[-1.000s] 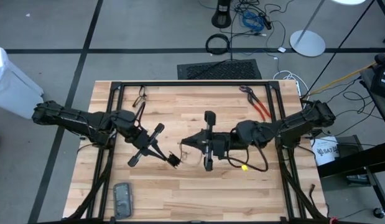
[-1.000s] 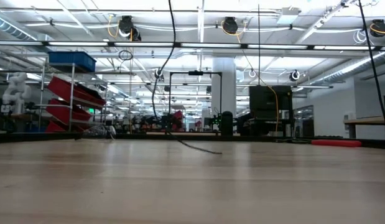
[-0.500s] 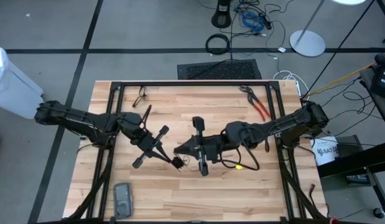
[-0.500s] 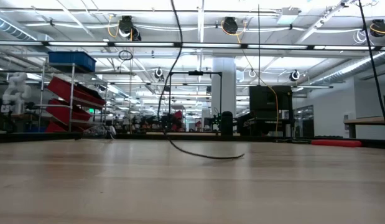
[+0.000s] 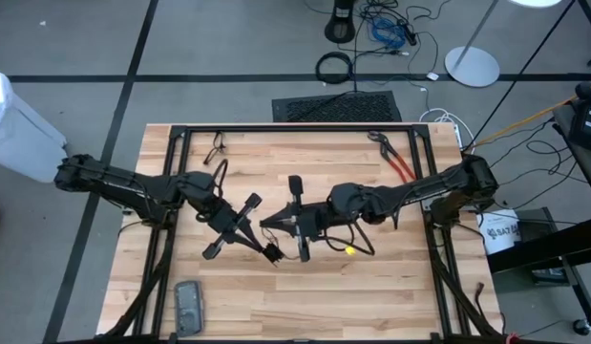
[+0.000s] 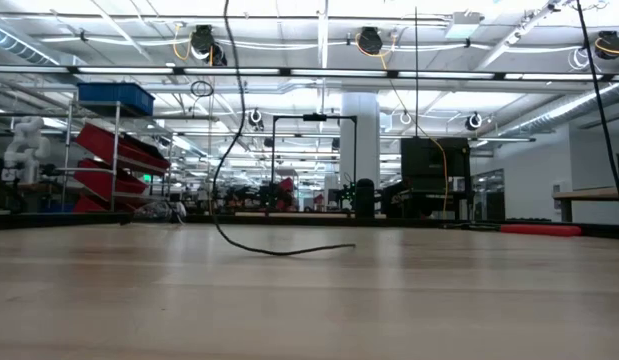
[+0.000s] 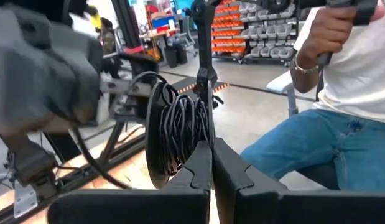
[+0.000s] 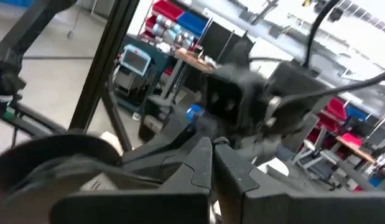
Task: Coil cords
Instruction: Coil the black wire onto the spool
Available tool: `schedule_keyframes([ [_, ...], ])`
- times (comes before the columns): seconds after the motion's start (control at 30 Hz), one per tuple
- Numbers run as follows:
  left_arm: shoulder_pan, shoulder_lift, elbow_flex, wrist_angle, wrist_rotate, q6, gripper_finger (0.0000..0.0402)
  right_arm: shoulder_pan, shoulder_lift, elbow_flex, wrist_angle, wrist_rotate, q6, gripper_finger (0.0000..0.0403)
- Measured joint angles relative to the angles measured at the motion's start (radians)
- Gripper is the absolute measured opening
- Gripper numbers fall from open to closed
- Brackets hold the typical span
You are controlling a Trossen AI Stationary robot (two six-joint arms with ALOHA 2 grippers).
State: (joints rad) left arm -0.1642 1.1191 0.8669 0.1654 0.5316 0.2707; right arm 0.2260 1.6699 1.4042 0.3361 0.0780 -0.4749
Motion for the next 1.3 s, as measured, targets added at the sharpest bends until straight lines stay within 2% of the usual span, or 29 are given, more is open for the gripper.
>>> schedule_keyframes([
  [0.67,-0.001,0.000,0.000,0.066,-0.004,0.006,0.0002,0.012,0.015,-0.001,-0.108,-0.002,0.141,0.0000],
  [0.97,0.000,0.000,0.000,0.058,0.000,0.001,0.0002,0.011,0.011,-0.001,0.062,-0.003,0.089,0.0000],
  [1.3,0.018,0.015,0.000,0.048,0.003,0.001,0.0002,0.042,0.011,-0.001,0.063,-0.034,0.048,0.0000],
])
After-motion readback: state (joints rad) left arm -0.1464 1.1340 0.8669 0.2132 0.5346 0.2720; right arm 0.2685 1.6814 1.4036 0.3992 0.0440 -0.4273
